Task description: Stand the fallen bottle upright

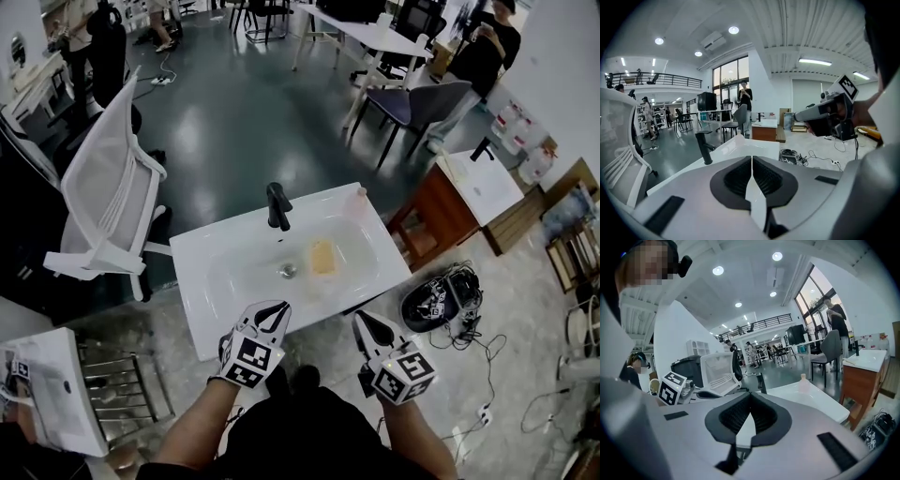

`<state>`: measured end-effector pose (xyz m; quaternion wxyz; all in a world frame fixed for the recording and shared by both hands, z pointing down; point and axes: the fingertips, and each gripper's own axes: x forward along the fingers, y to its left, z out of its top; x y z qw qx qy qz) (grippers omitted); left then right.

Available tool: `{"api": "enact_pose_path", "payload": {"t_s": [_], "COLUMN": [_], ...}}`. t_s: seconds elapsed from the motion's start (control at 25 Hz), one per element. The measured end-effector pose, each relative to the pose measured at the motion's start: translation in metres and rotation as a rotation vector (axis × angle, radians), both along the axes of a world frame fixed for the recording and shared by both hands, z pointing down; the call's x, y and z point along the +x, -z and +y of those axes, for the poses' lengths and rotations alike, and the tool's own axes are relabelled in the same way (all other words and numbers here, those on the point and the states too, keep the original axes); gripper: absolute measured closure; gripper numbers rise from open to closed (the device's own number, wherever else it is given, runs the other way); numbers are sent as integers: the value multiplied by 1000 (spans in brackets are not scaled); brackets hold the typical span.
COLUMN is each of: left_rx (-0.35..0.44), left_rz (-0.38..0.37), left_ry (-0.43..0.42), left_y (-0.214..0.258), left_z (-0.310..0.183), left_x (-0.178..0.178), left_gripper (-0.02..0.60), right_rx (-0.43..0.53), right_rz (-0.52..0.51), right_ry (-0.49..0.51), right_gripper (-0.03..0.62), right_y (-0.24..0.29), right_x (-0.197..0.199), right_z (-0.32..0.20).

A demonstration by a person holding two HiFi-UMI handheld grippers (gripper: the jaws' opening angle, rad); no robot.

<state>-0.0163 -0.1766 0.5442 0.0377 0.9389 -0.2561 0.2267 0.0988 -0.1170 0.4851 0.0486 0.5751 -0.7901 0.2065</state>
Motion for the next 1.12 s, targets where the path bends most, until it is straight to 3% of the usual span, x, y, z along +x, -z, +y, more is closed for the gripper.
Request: {"api": "enact_pose_path", "payload": {"t_s": [0.36, 0.56, 0.76, 1.12], "left_rx": [-33, -85, -85, -122], "left_rz": [-65, -120, -176, -196], "left_ry": [-14, -17, -19, -22], "left_y": [-18, -41, -62, -105], "left_z": [5, 18, 27, 23], "left_x": [43, 69, 92, 119], "left_gripper": [560, 457, 416, 385], "right_rx": [-7, -2, -16, -81], "right_rz": [-69, -102, -112, -109], "right_ry": [22, 40, 52, 39], "right_gripper": [582, 582, 582, 581], "right_y": [-15, -20, -31, -62], "right_x": [39, 63, 79, 88], "right_z": [-13, -9, 0, -5]}}
